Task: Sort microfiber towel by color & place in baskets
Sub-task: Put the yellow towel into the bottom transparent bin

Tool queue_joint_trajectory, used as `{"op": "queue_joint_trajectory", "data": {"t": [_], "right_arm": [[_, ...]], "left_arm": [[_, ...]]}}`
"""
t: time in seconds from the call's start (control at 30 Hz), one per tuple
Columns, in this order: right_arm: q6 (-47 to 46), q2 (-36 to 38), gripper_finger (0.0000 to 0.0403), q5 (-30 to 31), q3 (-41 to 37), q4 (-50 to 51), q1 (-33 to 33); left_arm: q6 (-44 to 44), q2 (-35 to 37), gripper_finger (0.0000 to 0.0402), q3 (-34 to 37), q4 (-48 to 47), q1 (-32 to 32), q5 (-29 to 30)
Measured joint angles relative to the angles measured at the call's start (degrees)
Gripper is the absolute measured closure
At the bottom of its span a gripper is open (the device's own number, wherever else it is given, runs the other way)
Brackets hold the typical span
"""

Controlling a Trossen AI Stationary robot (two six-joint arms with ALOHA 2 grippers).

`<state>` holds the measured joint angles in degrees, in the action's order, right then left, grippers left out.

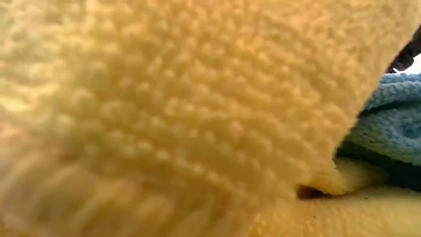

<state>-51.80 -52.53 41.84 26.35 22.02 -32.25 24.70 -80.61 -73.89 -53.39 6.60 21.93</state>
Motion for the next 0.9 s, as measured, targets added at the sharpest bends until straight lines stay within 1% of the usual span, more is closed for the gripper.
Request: {"op": "queue_joint_trajectory", "data": {"t": [0.17,0.23,0.33,0.5,0.57,0.67,0.8,0.9], "right_arm": [[-2.3,0.0,0.0232,-0.1,0.0,-0.2,0.0],[-2.2,0.0,0.0232,-0.2,0.0,-1.7,0.0],[-1.3,0.0,0.0232,-1.6,0.0,-7.1,0.0],[4.9,-0.2,0.0232,-4.7,2.1,-16.8,0.0],[7.4,-1.4,0.0232,-4.9,4.4,-17.6,0.0],[12.4,-5.5,0.0232,-5.1,9.5,-17.3,0.2],[19.8,-14.4,0.0232,-6.6,18.9,-15.0,1.4],[25.3,-21.8,0.0232,-10.8,27.9,-9.0,3.1]], "left_arm": [[3.7,10.0,0.0284,12.3,5.8,6.4,3.0],[5.5,13.3,0.0284,16.8,7.8,8.7,4.8],[8.0,17.6,0.0284,23.3,11.4,11.8,7.3],[10.2,22.7,0.0284,33.5,19.2,14.9,9.6],[10.1,23.8,0.0284,37.0,22.8,15.3,9.9],[9.7,24.9,0.0284,40.8,26.4,15.4,9.9],[8.6,25.6,0.0284,43.9,28.5,15.3,10.5],[7.1,25.6,0.0284,45.3,30.4,15.3,11.9]]}}
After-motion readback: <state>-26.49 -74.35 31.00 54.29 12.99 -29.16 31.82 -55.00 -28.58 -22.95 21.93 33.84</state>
